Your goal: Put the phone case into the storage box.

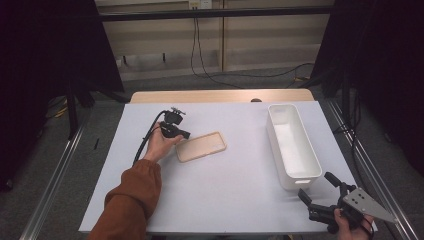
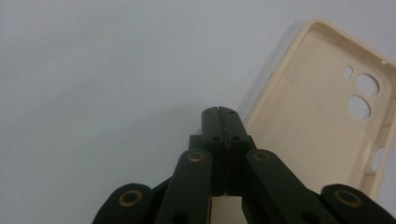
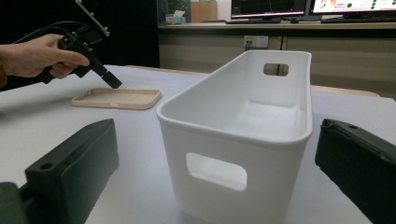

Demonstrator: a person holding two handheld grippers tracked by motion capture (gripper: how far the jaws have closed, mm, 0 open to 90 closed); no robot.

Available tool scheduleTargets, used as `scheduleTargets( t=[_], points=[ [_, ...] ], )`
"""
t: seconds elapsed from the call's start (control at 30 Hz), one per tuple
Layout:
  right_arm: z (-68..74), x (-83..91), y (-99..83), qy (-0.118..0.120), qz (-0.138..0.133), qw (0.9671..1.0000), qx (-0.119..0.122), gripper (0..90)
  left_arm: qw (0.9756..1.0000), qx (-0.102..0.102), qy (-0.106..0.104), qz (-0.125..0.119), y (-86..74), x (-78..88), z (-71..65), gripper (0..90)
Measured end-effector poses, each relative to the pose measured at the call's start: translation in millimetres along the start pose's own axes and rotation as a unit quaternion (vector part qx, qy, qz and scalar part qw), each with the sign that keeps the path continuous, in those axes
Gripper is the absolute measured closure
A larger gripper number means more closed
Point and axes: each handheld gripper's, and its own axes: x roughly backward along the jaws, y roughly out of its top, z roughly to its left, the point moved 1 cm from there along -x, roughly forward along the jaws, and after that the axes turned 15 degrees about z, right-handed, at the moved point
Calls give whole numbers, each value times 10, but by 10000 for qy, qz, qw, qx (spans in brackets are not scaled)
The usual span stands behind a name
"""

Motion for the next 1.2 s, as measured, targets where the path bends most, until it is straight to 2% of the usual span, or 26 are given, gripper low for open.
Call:
scheduleTargets(
  t=[0.07, 0.1, 0.13, 0.27, 0.43, 0.57, 0.67, 0.7, 0.73, 1.0, 1.2],
  points=[
    [-1, 0, 0, -1, 0, 10000, 8, 0, 10000, -15, 6, -3, -9, 2, -12, 900],
    [-1, 0, 0, -5, 0, 10000, 3, 0, 10000, -89, 11, 43, -14, 10, -8, 900],
    [-2, 0, 0, -9, -3, 10000, -5, 0, 10000, -40, 5, 26, -20, 7, -21, 900],
    [-2, 0, 0, -4, -2, 10000, -4, 0, 9999, -98, 12, 126, -52, -13, -35, 900],
    [-2, 0, 0, -8, -2, 10000, -4, 0, 10000, -38, -63, 4, -100, -28, -47, 900],
    [-1, 0, 0, -3, 1, 10000, 5, 0, 9998, -193, 0, 38, -129, -14, -75, 900],
    [0, -2, 0, 1, 7, 10000, -9, 0, 9998, -184, -25, 33, -146, -14, -96, 900],
    [2, -1, 0, 2, 2, 10000, -8, 0, 9996, -269, -18, 91, -159, -4, -97, 900],
    [3, -2, 1, 3, 0, 10000, -11, 0, 9997, -224, -28, 77, -165, -5, -109, 900],
    [5, -3, 2, 0, -1, 10000, -9, 0, 9994, -340, 48, 78, -202, 1, -154, 900],
    [3, -1, 1, -2, -3, 10000, 0, 0, 9994, -331, 29, 49, -242, 6, -184, 900]
  ],
)
